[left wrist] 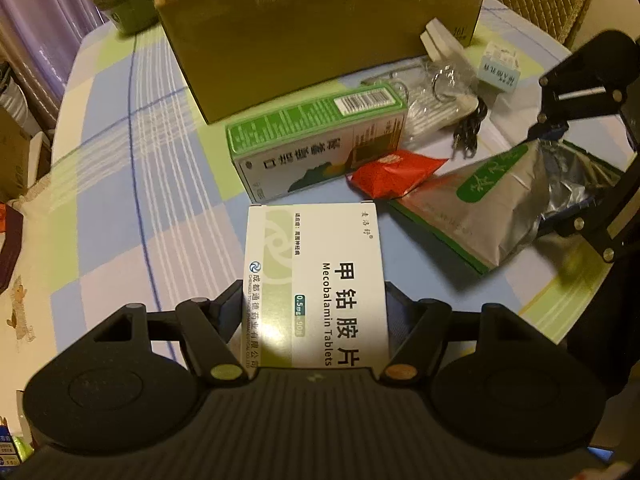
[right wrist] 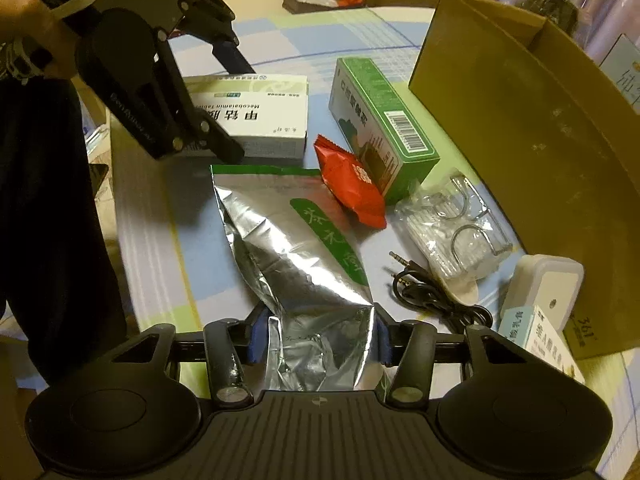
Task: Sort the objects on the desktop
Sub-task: 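Grasp the silver foil bag with the right tool while the left tool lifts the white box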
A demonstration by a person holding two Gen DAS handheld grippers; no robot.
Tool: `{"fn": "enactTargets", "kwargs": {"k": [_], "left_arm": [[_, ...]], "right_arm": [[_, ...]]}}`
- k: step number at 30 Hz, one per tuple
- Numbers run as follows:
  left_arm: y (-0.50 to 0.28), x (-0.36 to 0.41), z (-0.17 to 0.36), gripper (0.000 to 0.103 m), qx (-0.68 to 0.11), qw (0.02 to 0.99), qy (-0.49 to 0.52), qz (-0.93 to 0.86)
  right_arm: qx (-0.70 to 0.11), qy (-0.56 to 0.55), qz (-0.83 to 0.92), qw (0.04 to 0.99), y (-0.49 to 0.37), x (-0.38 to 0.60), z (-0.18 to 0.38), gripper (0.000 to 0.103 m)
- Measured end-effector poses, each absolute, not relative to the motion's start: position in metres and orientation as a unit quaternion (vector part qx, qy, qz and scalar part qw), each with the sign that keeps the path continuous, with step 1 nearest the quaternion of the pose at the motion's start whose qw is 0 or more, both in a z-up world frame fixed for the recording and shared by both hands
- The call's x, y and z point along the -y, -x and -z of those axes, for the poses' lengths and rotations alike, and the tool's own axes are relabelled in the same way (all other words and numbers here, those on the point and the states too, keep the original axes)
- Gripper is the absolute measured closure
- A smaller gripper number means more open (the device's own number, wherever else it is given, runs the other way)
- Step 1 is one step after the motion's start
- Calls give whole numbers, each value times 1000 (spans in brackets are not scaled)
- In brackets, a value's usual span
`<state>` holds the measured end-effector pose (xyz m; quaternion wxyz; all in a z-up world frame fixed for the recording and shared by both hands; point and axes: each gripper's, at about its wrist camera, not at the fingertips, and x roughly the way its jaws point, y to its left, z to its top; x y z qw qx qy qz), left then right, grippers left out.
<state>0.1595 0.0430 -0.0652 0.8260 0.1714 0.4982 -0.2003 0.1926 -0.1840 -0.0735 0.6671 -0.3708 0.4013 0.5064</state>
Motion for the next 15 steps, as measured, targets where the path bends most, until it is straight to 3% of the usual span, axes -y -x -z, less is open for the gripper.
{"fn": "enactTargets", "kwargs": {"k": [15], "left_arm": [[-147,-36,6,36,-464,845,-186,191]], "right_arm": [[-369,339,-469,727,-184,211,3,55]]}}
